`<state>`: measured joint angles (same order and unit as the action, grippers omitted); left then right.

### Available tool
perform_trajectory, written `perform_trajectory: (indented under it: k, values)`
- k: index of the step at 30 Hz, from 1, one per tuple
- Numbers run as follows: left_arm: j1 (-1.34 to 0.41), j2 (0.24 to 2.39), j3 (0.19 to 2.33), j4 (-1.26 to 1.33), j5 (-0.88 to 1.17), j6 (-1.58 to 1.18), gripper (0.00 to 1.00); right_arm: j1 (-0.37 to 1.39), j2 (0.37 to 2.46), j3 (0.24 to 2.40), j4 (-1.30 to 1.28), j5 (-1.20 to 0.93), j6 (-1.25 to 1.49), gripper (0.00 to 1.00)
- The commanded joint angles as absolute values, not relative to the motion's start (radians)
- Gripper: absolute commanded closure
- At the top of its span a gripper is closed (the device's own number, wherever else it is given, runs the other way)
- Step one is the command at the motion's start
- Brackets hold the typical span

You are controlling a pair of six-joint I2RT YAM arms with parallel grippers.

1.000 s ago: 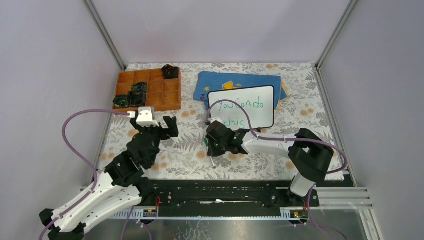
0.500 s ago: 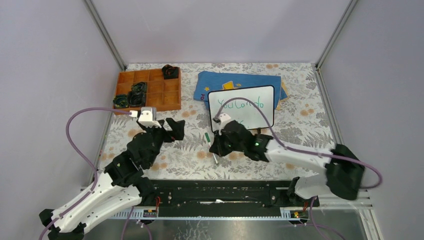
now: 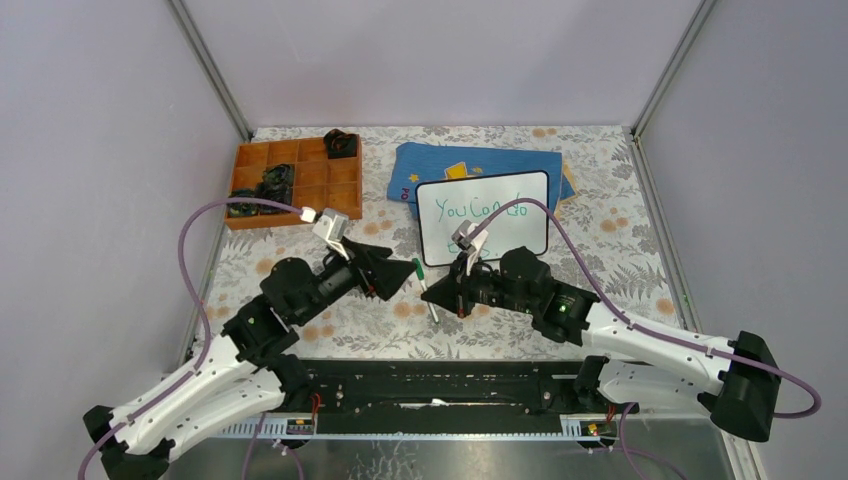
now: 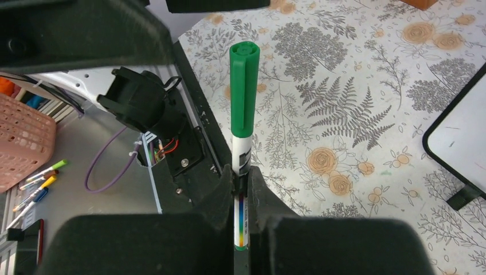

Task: Write a sentence on the whiteboard
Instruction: Place the whiteboard marker at the center of the board.

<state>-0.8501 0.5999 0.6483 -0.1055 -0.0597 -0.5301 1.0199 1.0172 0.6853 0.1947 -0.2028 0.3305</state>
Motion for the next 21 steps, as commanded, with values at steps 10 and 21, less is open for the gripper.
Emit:
perform_trajectory:
  k: [10, 21]
  values:
    - [-0.853, 0.688, 0.658, 0.064, 0.156, -0.577, 0.52, 1.015, 0.973, 0.682, 0.293, -0.266, 0.318, 1.0]
    - [-0.853, 0.701, 0.631, 0.079, 0.191, -0.593, 0.89, 1.015, 0.954, 0.661, 0.312, -0.211, 0.33, 1.0]
